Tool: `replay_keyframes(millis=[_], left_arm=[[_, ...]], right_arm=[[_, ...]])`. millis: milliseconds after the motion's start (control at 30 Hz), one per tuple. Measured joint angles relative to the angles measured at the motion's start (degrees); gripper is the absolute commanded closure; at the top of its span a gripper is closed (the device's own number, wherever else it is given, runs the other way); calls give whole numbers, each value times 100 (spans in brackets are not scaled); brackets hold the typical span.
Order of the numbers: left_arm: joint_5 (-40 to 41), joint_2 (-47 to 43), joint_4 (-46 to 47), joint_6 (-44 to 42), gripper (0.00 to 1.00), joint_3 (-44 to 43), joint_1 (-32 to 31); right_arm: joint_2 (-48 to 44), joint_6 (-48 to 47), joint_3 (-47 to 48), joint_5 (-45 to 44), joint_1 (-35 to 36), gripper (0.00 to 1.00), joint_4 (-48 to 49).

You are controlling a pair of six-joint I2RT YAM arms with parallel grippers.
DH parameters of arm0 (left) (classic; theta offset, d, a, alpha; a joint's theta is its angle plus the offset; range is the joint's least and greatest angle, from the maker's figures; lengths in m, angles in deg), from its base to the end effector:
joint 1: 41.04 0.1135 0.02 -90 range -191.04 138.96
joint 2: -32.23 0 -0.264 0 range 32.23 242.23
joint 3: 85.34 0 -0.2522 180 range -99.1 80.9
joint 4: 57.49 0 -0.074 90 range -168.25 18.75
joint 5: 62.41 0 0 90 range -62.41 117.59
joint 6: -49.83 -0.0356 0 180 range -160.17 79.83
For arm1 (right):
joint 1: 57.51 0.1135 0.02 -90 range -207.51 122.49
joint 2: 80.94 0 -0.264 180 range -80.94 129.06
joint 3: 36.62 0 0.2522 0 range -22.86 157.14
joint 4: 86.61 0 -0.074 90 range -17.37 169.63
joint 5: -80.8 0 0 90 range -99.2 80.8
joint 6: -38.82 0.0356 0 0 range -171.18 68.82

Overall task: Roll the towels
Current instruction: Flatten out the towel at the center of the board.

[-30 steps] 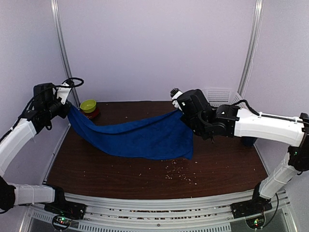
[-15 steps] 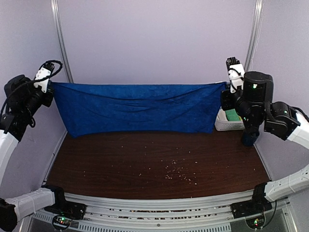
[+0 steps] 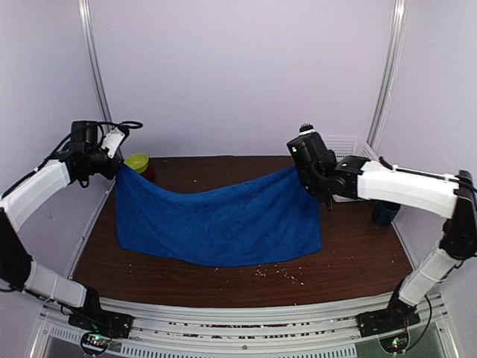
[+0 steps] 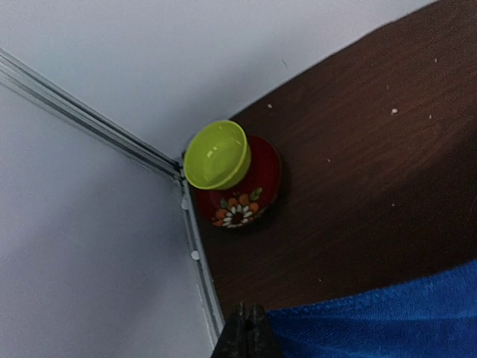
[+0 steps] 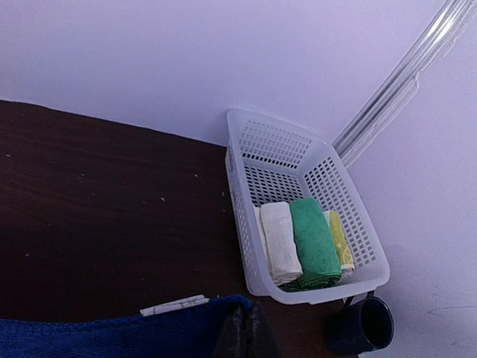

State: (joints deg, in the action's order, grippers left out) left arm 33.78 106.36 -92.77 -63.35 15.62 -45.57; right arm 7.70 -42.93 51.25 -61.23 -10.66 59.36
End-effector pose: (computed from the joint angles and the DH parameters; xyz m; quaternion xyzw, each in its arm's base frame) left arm 0.2929 -0.0194 0.3337 0.1814 0.8476 0.1267 0.4823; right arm 0.2562 0.2323 0.3193 -0.0714 0.8188 -0.1520 0.5489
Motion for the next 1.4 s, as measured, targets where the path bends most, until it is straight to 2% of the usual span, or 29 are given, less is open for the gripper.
replay_keyframes(millis=[100, 300, 433, 533, 700, 833, 1167, 1400], left_arm=[[50, 986, 42, 39, 100, -63, 0], [619, 2909, 470, 151, 100, -866, 0], [1029, 3687, 857, 162, 100, -1285, 0], [1025, 3993, 876, 188, 100, -1626, 0], [358, 4044, 645, 313, 95, -2015, 0], [-450, 4133, 85, 413, 93, -2326, 0], [-2050, 4754, -1141, 575, 91, -2369, 81], [-2970, 4999, -1504, 743, 74, -2411, 341]], right_arm=[[1158, -2, 378, 179, -595, 100, 26], [3163, -146, 2033, 378, -1276, 100, 83], [3945, -278, 2739, 459, -1523, 100, 164], [4291, -361, 3110, 538, -1611, 100, 70], [4356, -374, 3259, 595, -1646, 100, -22], [4310, -372, 3228, 726, -1644, 100, -101], [3849, -275, 2850, 999, -1617, 100, -238], [3694, -249, 2610, 1025, -1506, 100, -232]])
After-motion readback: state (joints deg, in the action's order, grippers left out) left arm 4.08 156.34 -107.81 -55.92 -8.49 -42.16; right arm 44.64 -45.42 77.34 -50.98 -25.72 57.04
